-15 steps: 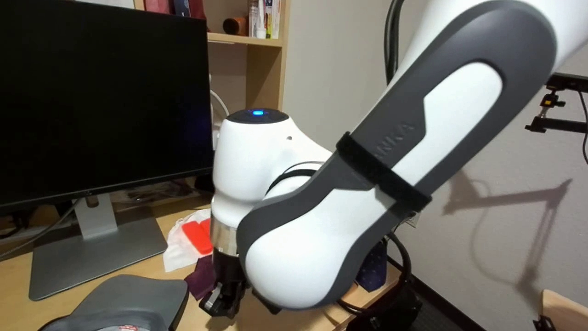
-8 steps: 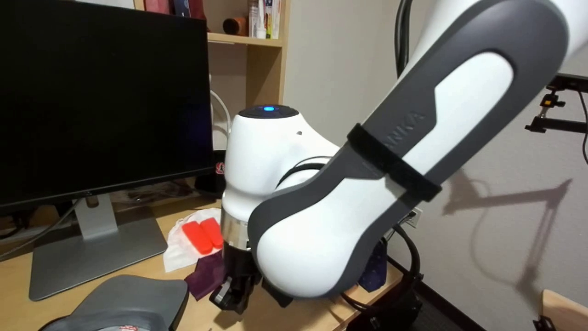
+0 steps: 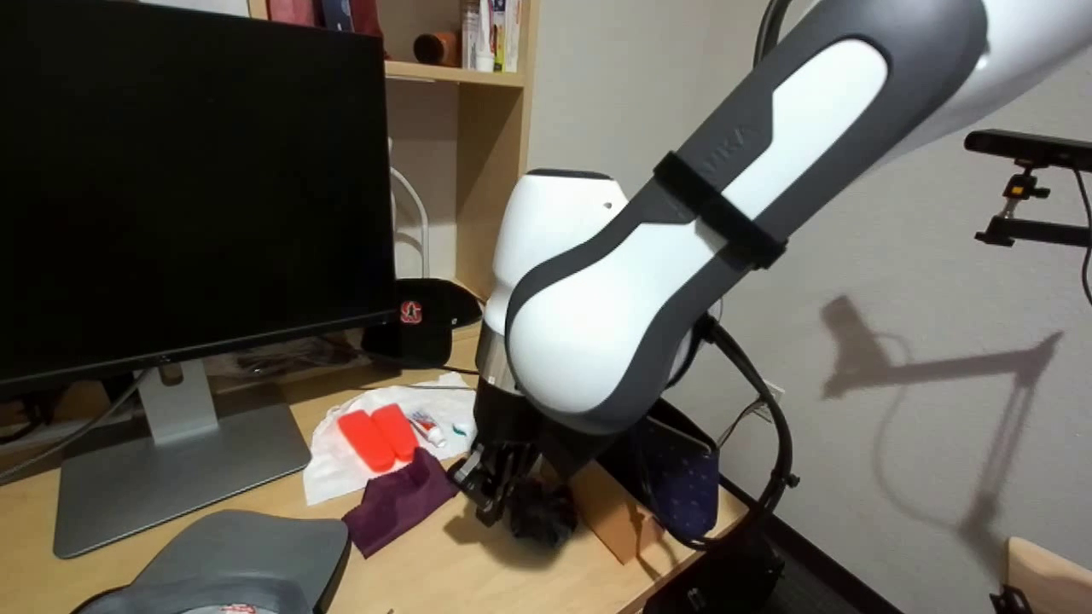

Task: Move the orange plastic to the right then move the rod to the right

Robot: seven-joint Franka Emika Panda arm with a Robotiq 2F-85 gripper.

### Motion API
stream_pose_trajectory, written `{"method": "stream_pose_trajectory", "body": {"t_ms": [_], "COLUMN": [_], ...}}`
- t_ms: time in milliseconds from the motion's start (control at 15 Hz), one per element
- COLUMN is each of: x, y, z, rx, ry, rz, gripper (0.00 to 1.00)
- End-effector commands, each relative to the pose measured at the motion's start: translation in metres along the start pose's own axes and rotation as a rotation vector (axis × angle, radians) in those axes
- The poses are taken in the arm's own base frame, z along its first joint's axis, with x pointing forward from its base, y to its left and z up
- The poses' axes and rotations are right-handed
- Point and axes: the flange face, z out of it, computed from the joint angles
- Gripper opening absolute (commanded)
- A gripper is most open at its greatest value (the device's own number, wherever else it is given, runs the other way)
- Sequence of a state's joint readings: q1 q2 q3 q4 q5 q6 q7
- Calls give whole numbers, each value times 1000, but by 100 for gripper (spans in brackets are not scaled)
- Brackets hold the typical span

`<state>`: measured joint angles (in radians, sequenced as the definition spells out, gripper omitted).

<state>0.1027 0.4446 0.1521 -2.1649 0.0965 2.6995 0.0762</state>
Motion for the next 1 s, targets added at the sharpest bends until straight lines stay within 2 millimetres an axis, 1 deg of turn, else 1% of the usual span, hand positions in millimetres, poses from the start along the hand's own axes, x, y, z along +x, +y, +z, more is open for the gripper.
{"method": "stream_pose_trajectory", "body": {"t_ms": [0,67,133,267,400,533,733,933], "x": [-9,-10,-11,-20,-30,-38,-39,-41], "y": [19,17,15,8,2,-2,-8,-12], "z": [-9,-8,-5,1,-4,-19,-53,-87], "rx": [20,26,33,13,8,-2,-17,-27], "ry": [-19,-27,-48,-140,-203,-236,-206,-146], "rz": [37,21,5,11,10,25,32,14], "gripper": [34,36,43,54,67,80,99,100]}}
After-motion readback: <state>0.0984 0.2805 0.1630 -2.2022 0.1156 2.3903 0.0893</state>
